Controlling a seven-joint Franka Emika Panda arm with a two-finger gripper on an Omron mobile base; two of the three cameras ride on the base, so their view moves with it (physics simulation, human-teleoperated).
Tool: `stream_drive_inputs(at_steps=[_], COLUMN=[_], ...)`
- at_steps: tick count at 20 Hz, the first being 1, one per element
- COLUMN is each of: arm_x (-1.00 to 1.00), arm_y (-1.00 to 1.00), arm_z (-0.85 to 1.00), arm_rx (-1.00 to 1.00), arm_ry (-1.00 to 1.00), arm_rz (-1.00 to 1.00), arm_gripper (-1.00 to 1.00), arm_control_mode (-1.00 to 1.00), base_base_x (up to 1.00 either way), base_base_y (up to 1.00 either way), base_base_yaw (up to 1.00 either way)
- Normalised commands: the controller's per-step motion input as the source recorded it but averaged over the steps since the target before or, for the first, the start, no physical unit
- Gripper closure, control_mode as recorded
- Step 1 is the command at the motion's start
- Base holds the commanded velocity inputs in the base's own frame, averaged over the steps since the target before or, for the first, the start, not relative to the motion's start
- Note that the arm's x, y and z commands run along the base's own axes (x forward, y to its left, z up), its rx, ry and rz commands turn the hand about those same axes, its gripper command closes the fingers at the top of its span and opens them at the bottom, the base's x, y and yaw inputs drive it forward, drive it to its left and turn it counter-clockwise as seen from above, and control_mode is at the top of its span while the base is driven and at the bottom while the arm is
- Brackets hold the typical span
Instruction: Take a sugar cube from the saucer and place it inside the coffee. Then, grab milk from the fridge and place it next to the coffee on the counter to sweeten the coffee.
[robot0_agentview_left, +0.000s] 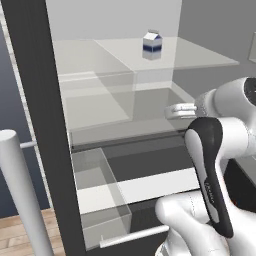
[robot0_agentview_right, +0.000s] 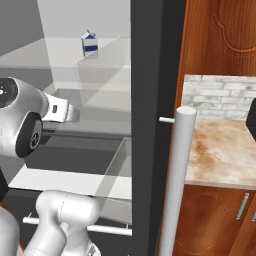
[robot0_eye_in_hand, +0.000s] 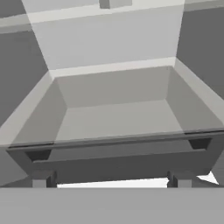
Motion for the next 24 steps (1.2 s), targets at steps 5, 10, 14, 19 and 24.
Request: stream_drive_inputs(at_steps=[5, 10, 14, 19, 24], arm_x=[0.50, 0.90, 0.93, 1.00, 0.70], arm_y=[-0.06, -0.28, -0.40, 0.09, 0.15], arm_z=[1.00, 0.86, 0.23, 0.00, -0.16], arm_rx=[0.00, 0.00, 0.00, -0.01, -0.04], arm_ry=[0.00, -0.04, -0.04, 0.02, -0.10], arm_rz=[-0.15, 0.01, 0.23, 0.09, 0.19], arm_gripper=[-1.00, -1.00, -1.00, -1.00, -1.00], arm_control_mode=[-1.00, -1.00, -1.00, -1.00, -1.00], base_base_x=[0.00, 0.00, 0.00, 0.00, 0.00], base_base_y=[0.00, 0.00, 0.00, 0.00, 0.00], base_base_yaw=[0.00, 0.00, 0.00, 0.00, 0.00])
